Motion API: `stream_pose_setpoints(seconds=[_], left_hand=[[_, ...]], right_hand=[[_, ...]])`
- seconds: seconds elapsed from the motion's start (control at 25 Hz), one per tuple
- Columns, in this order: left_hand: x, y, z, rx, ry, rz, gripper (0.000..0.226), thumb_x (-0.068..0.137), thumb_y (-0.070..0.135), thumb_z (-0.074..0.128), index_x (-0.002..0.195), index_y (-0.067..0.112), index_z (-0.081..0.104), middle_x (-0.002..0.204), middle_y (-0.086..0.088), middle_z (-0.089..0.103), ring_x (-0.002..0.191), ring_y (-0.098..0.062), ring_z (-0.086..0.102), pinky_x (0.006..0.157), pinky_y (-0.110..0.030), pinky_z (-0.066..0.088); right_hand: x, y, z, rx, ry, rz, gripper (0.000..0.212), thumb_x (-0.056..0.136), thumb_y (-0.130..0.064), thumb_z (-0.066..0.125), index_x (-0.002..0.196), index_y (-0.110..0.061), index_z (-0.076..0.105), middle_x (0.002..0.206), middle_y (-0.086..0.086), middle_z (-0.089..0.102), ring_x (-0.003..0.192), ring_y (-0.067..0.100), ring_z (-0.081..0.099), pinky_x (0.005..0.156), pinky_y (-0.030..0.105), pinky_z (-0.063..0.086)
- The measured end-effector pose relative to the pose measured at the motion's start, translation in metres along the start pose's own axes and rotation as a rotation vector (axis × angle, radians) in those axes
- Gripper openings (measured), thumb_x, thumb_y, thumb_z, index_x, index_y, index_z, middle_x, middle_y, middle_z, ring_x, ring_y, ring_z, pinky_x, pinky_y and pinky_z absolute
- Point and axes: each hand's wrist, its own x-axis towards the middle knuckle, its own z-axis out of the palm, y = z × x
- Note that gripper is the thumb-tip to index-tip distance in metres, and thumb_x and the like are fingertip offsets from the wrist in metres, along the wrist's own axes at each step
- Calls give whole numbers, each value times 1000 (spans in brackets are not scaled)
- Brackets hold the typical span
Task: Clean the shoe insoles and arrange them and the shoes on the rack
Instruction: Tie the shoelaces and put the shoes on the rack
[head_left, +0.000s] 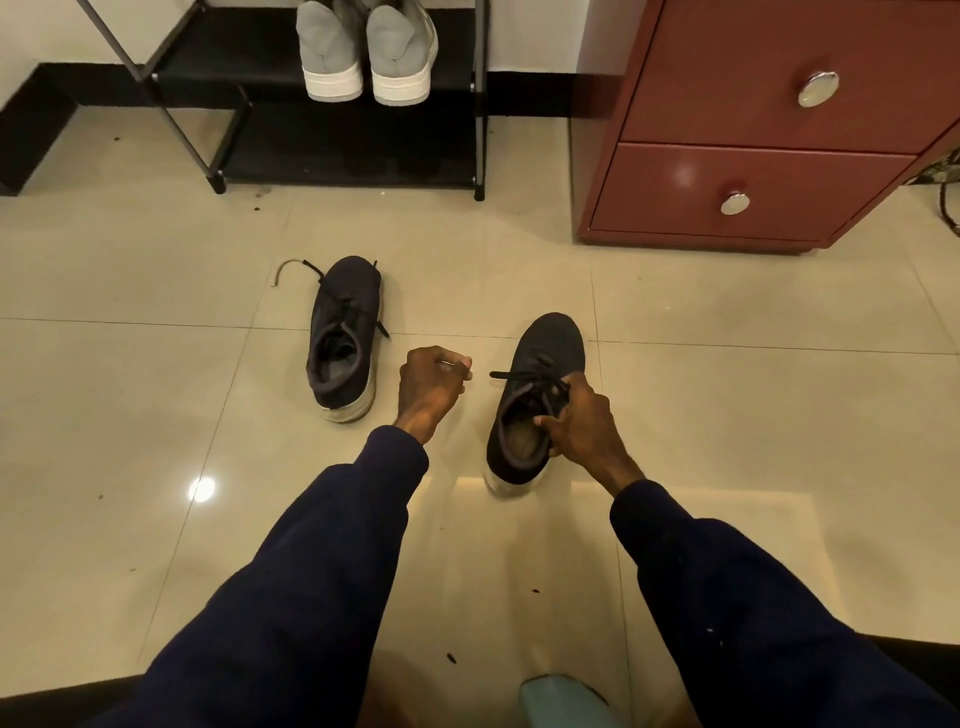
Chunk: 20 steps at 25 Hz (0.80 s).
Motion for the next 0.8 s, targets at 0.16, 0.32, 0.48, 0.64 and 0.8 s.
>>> stream_pose_setpoints(seconds=[0.16,0.32,0.48,0.64,0.8], left_hand=[[0,-6,-10,34,-13,81,8,96,13,67,92,13,73,86,-4,76,83,-22,74,68,-27,56],[15,-9,-32,61,18,165,9,97,13,66,92,16,73,87,0,75,80,-17,73,70,-27,58],[33,-8,-71,102,299,300,14,97,10,64,105,18,72,104,4,71,93,-13,68,81,-25,57],[78,-31,-124,398,411,147,41,83,14,66,123,25,66,120,-6,65,108,-30,63,91,-44,58],[83,-52,-137,517,255,24,50,79,24,85,127,19,69,112,-7,73,101,-30,69,80,-36,59]], right_hand=[[30,-12,-5,-149,4,-77,46,84,-14,77,115,-22,44,104,4,63,88,23,68,63,41,63],[73,-34,-7,-273,-16,-114,53,82,-12,78,119,-19,42,111,10,63,91,28,67,69,47,62],[92,-65,-5,-602,59,-49,75,74,-18,84,131,-9,36,116,19,59,100,38,61,78,50,57],[85,-111,26,-862,316,-194,69,70,-9,79,129,-5,44,123,22,49,110,40,48,80,52,50],[80,-131,56,-765,318,-328,42,70,6,67,109,-6,58,109,17,59,103,35,51,77,48,51]])
